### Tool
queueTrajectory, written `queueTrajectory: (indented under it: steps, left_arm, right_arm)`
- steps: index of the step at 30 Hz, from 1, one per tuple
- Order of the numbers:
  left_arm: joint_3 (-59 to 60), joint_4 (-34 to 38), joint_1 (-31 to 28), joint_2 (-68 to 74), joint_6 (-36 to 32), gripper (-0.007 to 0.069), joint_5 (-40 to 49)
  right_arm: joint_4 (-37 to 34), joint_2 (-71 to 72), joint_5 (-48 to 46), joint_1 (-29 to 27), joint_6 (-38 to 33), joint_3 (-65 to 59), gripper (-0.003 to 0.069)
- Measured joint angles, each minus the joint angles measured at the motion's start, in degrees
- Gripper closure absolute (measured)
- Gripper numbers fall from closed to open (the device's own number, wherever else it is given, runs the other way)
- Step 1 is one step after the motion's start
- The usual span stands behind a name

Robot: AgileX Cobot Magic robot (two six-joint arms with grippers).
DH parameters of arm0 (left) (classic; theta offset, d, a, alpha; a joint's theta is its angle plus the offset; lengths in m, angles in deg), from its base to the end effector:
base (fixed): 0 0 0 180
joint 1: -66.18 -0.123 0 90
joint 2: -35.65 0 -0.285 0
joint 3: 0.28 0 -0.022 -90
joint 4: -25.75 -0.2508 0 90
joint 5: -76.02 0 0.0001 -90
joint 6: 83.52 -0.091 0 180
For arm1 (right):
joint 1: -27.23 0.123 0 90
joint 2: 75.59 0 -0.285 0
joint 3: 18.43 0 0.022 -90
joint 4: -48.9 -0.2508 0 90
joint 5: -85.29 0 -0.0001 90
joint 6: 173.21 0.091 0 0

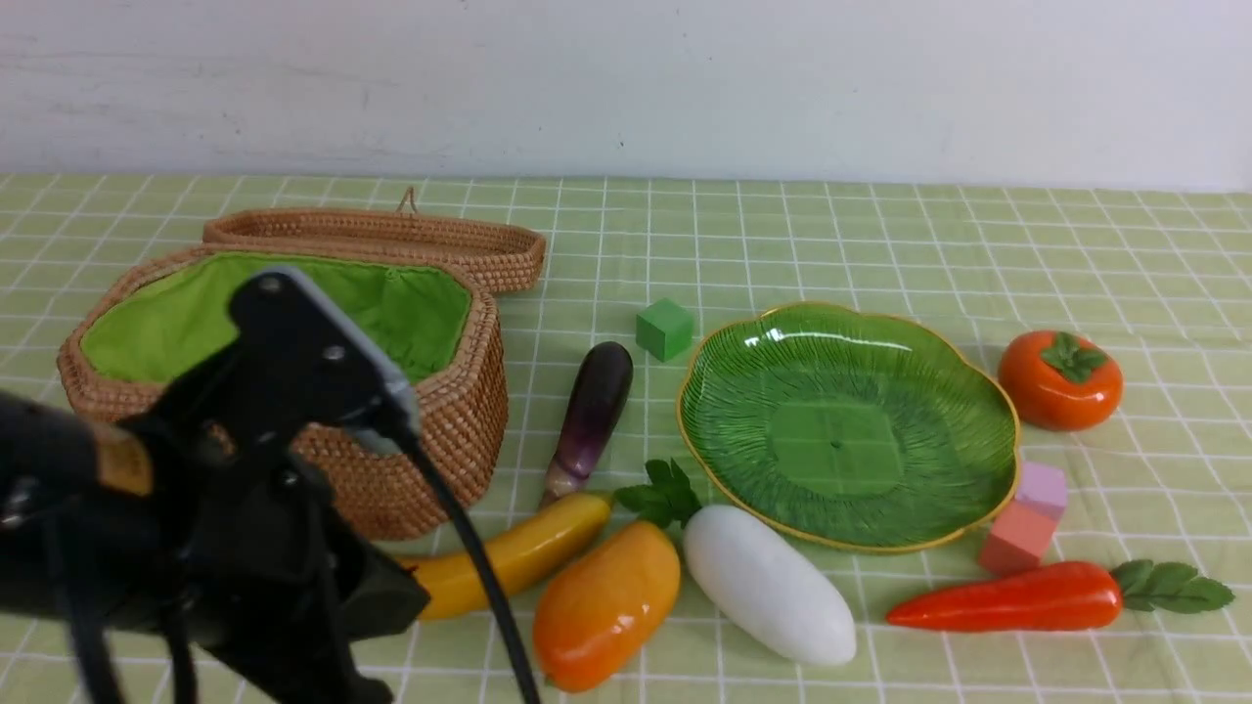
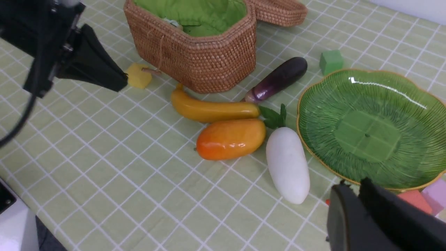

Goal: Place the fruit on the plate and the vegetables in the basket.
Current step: Use the left arm to grab a banana and put it into the right plate

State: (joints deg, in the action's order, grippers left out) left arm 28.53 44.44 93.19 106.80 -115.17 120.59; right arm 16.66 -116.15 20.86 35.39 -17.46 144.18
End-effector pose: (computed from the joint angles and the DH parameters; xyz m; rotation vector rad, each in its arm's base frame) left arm 0.1796 -0.1146 0.3002 1.0442 2.2662 -0.3480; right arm 0.0477 0.0511 0.4220 -0.6053 1.9466 0.5077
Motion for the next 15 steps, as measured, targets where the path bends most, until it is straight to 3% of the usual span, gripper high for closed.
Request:
queueTrajectory:
  steps: [4,6,7,10,15]
  left_arm:
    - [-2.99,0.0,0.0,8.1,-6.29,0.0406,-1.01]
    - [-4.32,0.0,0.0,12.68,-11.53,0.0275,-3.27]
    - [-4.32,0.0,0.0,12.99,-11.94,0.0275,-3.54]
    - [-4.66,-1.26,0.0,18.28,-18.24,0.0142,-8.49]
    - [-4.72,-4.91,0.0,24.36,-20.97,0.0105,-14.64]
  right_arm:
    - [0.12,-0.35,0.94,0.0,-0.83,0.17,0.0585]
    - [0.12,-0.35,1.16,0.0,-0.93,0.23,0.0583]
    - [0.12,-0.35,1.16,0.0,-0.93,0.23,0.0583]
    - [0.2,-0.35,1.1,0.0,-1.27,0.23,0.0577]
    - [1.4,-0.35,0.36,0.0,-2.16,0.23,0.0571]
